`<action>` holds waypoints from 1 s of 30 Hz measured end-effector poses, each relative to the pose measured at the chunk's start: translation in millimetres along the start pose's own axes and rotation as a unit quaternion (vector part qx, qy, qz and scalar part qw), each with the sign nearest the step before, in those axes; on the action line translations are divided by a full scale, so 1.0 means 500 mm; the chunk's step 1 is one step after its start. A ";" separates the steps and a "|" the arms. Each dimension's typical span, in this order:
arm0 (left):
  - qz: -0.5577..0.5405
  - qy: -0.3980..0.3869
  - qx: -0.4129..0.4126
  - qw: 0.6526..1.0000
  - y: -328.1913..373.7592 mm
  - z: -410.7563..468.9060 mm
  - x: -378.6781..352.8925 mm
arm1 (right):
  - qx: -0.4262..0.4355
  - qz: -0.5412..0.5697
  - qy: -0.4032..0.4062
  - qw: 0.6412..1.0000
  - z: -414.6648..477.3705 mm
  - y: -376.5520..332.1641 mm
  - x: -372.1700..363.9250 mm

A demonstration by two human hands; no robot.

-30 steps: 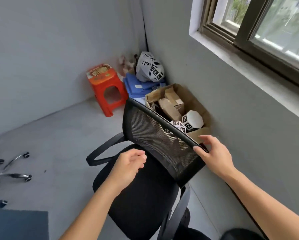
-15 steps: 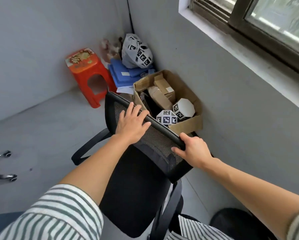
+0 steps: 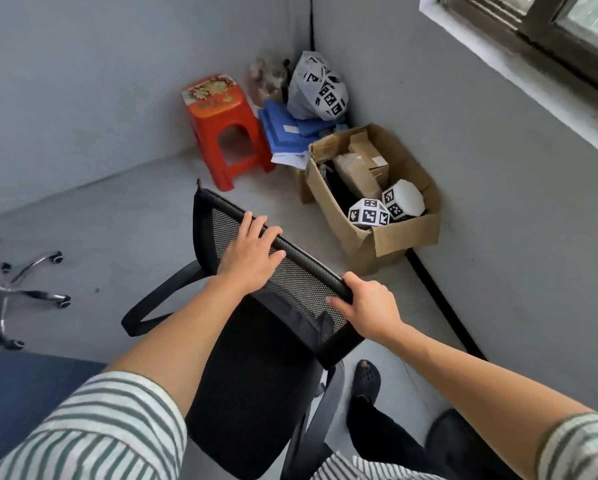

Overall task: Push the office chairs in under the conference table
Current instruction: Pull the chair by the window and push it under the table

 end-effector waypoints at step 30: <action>-0.498 0.218 0.477 0.691 -0.282 -0.344 -0.105 | 0.142 -0.003 -0.342 0.929 0.328 -0.231 -0.162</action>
Point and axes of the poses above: each hand's wrist, its own z-axis towards the middle knuckle, its own x-axis out of the back of the hand, y = z × x, the point moved 8 cm from there along z, towards the middle knuckle, and after that the axes turned 1 degree about -y, right-handed, at the moved point
